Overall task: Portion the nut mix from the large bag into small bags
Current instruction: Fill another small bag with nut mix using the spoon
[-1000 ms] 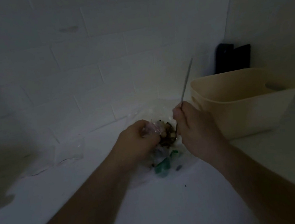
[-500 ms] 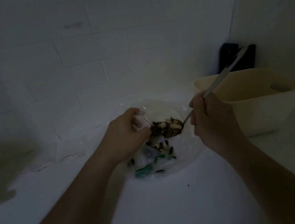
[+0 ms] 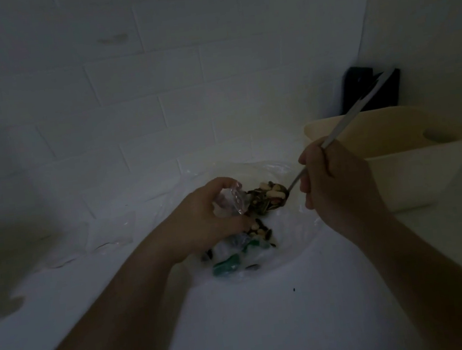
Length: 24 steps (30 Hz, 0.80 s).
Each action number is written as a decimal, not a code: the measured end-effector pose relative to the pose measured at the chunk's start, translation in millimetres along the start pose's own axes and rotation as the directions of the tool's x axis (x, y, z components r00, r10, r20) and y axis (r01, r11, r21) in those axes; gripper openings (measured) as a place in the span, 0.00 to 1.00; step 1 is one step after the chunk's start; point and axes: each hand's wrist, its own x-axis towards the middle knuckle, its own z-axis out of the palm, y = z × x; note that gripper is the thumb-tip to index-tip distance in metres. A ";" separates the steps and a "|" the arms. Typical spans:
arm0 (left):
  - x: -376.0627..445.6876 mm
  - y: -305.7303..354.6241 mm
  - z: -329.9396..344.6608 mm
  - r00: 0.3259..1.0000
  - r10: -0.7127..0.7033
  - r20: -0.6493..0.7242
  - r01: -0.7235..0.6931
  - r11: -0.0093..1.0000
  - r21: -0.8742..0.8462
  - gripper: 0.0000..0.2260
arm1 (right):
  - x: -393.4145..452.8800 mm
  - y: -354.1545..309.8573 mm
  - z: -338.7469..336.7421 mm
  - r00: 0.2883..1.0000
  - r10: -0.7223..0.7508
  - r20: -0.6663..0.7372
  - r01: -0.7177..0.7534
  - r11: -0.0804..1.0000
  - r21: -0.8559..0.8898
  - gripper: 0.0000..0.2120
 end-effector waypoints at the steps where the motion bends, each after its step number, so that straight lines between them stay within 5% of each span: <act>1: 0.0 0.0 -0.1 1.000 0.002 -0.004 -0.002 1.000 -0.002 0.21 | 0.0 -0.2 -0.3 1.000 0.003 0.001 -0.003 1.000 0.010 0.15; 10: 6.2 -2.4 7.3 0.999 0.016 -0.052 -0.009 0.992 0.125 0.16 | 7.7 -14.5 -4.9 0.990 -0.141 -0.023 0.141 0.990 0.005 0.15; 15: 10.9 -6.7 11.3 0.996 -0.054 -0.068 0.060 0.995 0.085 0.17 | 8.6 -21.7 5.6 0.974 -0.215 0.071 0.224 0.961 -0.162 0.15; 24: 15.0 -8.3 19.4 0.989 -0.092 -0.119 0.087 0.995 -0.046 0.14 | 14.9 -38.2 12.5 0.886 -0.417 0.205 0.454 0.869 -0.195 0.08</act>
